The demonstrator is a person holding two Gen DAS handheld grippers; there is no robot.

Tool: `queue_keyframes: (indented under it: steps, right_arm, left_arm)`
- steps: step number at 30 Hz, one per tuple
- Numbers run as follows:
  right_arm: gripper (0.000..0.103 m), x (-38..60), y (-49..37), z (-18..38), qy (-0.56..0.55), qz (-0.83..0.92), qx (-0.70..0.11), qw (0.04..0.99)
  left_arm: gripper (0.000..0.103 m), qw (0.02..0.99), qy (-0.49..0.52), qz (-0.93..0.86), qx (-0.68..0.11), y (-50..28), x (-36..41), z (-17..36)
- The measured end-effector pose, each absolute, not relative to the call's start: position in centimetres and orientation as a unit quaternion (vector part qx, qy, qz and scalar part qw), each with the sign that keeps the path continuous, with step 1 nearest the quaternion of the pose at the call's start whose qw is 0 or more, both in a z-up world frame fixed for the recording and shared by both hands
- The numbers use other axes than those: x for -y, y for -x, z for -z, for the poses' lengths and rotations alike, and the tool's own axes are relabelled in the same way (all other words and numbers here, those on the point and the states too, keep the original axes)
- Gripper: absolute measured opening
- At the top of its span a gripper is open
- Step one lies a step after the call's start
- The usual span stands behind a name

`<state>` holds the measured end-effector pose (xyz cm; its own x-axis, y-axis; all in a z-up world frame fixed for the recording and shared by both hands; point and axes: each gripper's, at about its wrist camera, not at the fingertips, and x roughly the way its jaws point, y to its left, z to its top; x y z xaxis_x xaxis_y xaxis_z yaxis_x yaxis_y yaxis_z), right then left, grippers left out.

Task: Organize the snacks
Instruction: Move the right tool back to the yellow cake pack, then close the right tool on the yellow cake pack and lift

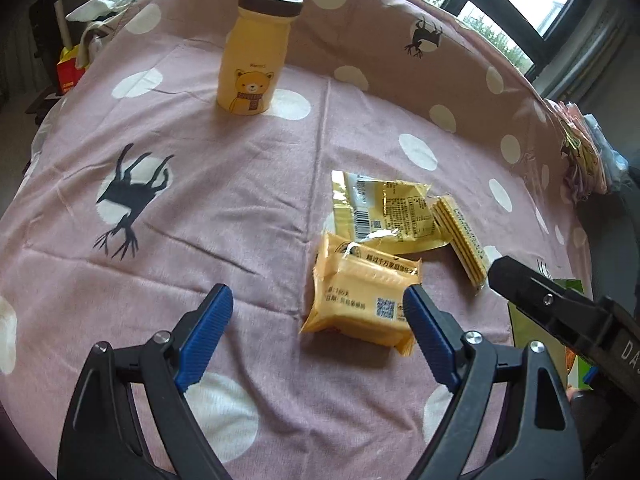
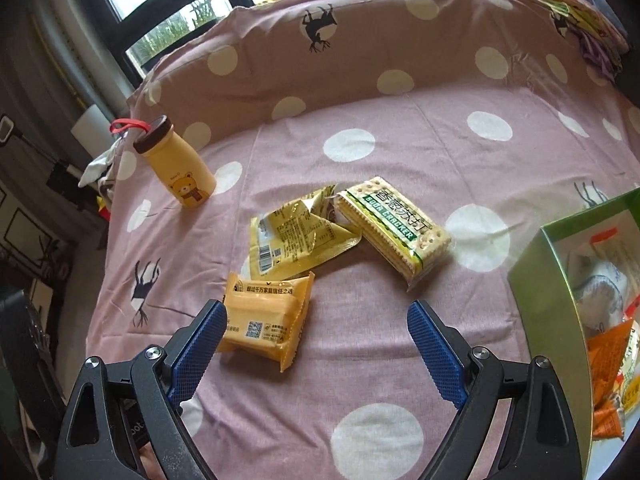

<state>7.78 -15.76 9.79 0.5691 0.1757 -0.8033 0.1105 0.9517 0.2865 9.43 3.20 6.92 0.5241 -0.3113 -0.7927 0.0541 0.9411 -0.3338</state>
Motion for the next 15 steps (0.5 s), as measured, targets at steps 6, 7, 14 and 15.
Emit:
queue_keyframes:
  steps: [6, 7, 14, 15]
  right_arm:
    - [0.092, 16.9, -10.6, -6.5, -0.258, -0.066, -0.490, 0.830]
    - [0.092, 16.8, -11.0, -5.5, -0.270, -0.067, -0.500, 0.820]
    - [0.061, 14.8, -11.8, -2.5, -0.291, -0.115, -0.523, 0.793]
    - [0.057, 14.7, -11.7, -2.3, -0.299, -0.125, -0.522, 0.789]
  left_arm:
    - [0.086, 0.826, 0.146, 0.125, -0.530, -10.7, -1.6, -3.3]
    - [0.086, 0.829, 0.142, 0.126, -0.526, -10.6, -1.4, -3.3]
    - [0.060, 0.838, 0.134, 0.162, -0.503, -9.9, -0.8, -3.3]
    - [0.057, 0.841, 0.127, 0.162, -0.500, -9.7, -0.6, -3.4]
